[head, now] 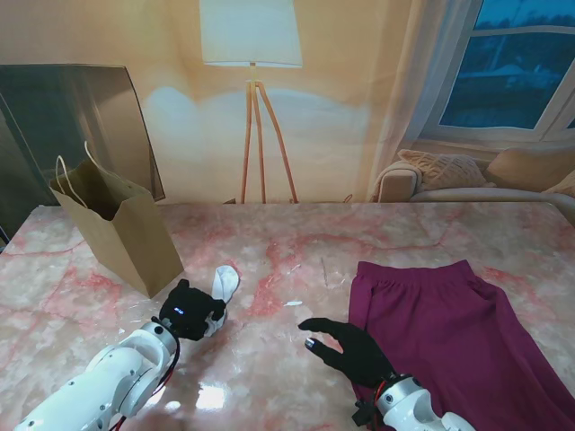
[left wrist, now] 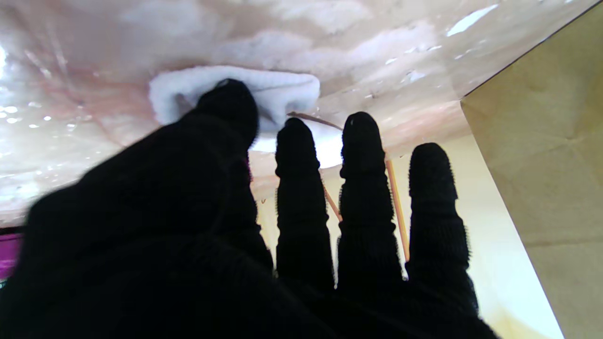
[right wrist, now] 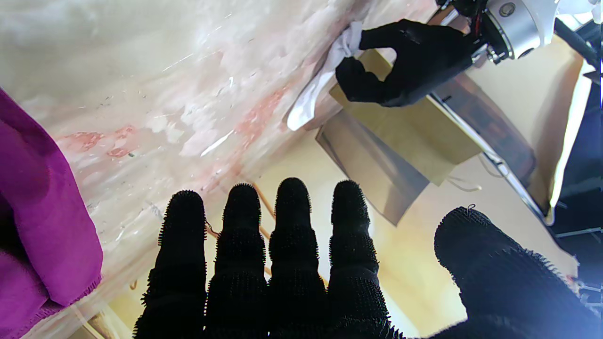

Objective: Fold the socks and the shorts into the kraft paper bag

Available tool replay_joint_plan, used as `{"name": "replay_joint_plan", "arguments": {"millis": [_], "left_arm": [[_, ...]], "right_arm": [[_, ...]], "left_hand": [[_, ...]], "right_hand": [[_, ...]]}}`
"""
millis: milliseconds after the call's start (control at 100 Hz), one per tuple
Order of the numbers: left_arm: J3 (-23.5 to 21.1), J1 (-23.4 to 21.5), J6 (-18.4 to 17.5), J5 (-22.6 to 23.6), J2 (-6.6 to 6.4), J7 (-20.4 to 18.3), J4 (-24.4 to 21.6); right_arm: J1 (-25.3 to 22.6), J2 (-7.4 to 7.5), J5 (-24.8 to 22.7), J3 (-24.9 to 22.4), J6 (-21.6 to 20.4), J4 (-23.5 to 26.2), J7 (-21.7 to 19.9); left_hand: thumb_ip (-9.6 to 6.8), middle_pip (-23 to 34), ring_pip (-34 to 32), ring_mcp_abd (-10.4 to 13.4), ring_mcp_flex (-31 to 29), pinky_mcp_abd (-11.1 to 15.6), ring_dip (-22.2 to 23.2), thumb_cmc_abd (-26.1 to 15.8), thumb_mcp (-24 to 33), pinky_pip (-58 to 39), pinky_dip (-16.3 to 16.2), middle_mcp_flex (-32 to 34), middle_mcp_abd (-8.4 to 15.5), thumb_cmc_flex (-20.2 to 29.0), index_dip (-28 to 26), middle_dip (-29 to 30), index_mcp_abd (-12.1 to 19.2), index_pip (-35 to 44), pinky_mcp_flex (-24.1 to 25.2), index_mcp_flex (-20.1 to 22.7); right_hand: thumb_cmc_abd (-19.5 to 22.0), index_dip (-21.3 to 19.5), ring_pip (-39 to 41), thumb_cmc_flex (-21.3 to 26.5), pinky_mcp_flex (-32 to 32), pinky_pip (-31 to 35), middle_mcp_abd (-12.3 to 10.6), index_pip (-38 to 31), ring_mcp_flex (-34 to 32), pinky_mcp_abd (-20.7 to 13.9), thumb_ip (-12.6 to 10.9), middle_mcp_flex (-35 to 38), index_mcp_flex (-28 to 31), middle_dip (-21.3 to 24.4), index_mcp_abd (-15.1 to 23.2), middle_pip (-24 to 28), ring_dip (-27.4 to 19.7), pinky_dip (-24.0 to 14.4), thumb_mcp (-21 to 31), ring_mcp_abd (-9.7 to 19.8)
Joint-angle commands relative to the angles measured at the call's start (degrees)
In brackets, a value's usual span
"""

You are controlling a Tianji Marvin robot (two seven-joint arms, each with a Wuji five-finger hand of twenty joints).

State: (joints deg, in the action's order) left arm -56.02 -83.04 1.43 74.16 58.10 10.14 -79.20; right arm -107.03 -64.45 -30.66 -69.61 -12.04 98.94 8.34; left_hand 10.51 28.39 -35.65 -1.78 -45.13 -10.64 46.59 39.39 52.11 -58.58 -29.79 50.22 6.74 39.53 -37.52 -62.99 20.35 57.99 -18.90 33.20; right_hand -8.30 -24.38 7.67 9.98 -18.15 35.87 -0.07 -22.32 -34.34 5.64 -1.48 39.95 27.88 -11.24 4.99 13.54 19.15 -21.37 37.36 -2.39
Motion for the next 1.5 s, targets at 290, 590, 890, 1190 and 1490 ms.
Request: {"name": "replay_joint_plan", "arguments": {"millis": [290,590,890,1190,1490], "left_arm": [[-6.19,-5.37,-0.3,-4.55,1.33,0.5,-5.94],[-11.25,-9.77,0.63,-6.33,2.37,0.46,-13.41],[-12.36,-11.64,1.17,-15.54,4.09,2.15,-15.42],[-13.11,-12.56,1.55,-18.53,4.66,2.18,-16.82],[-13.71,-13.8,-1.72,-27.45,5.83,2.44,-18.35]], "right_arm": [[-0.4,0.07,0.06,0.05,-0.26,0.03,-0.34],[-0.27,0.09,0.03,0.1,-0.49,-0.11,-0.39],[-0.28,0.08,-0.02,0.09,-0.42,-0.22,-0.28],[-0.16,0.1,0.04,0.16,-0.42,-0.35,-0.45],[0.06,0.11,0.05,0.29,-0.43,-0.51,-0.48]], "left_hand": [[0.78,-7.54,1.98,-2.38,-3.33,-2.33,-4.15,-6.73,-0.64,-1.66,-2.2,4.94,-6.32,-2.63,-8.91,35.0,0.07,4.2,-0.93,-2.3],[0.9,-6.48,-1.03,-2.06,-6.92,-2.74,-4.25,-7.61,-0.75,-4.02,-2.38,14.51,-3.75,-1.4,-13.31,22.61,1.04,2.54,-2.48,-2.95],[0.85,-3.66,-2.45,-3.45,-7.68,-4.09,-3.44,-8.38,-1.53,-3.94,-2.72,16.33,-4.7,-1.17,-11.08,17.99,-0.11,0.09,-1.73,-0.99],[1.76,0.64,-3.67,-3.55,-8.12,-4.24,-3.22,-14.63,-10.12,-4.41,-3.33,15.79,-5.02,1.71,-6.85,21.59,-2.13,-1.88,-1.7,1.51],[1.88,-5.02,-2.15,-2.46,-9.19,-3.22,-5.11,-15.52,-12.31,-3.8,-2.89,17.31,-3.31,4.33,-4.22,25.52,-1.64,-2.99,-1.25,1.85]], "right_hand": [[0.22,-0.51,1.06,0.36,-0.35,1.37,-0.82,-0.47,-1.29,-0.33,2.61,1.1,1.37,-0.37,1.32,1.02,0.83,-2.17,0.08,0.02],[0.3,-0.52,1.11,0.36,-0.38,1.39,-0.84,-0.44,-1.38,-0.36,2.61,1.27,1.33,-0.48,1.5,1.14,0.89,-2.2,0.01,-0.15],[0.27,-0.53,1.27,0.4,-0.42,1.42,-0.87,-0.47,-1.61,-0.36,2.6,1.38,1.31,-0.6,1.38,1.21,1.02,-2.24,0.0,-0.16],[0.27,-0.53,1.33,0.4,-0.37,1.43,-0.84,-0.46,-1.66,-0.32,2.6,1.36,1.32,-0.7,1.38,1.26,1.19,-2.26,-0.01,-0.22],[0.33,-0.54,1.41,0.4,-0.42,1.5,-0.98,-0.49,-1.85,-0.22,2.6,1.41,1.38,-0.79,1.37,1.31,1.33,-2.3,-0.03,-0.21]]}}
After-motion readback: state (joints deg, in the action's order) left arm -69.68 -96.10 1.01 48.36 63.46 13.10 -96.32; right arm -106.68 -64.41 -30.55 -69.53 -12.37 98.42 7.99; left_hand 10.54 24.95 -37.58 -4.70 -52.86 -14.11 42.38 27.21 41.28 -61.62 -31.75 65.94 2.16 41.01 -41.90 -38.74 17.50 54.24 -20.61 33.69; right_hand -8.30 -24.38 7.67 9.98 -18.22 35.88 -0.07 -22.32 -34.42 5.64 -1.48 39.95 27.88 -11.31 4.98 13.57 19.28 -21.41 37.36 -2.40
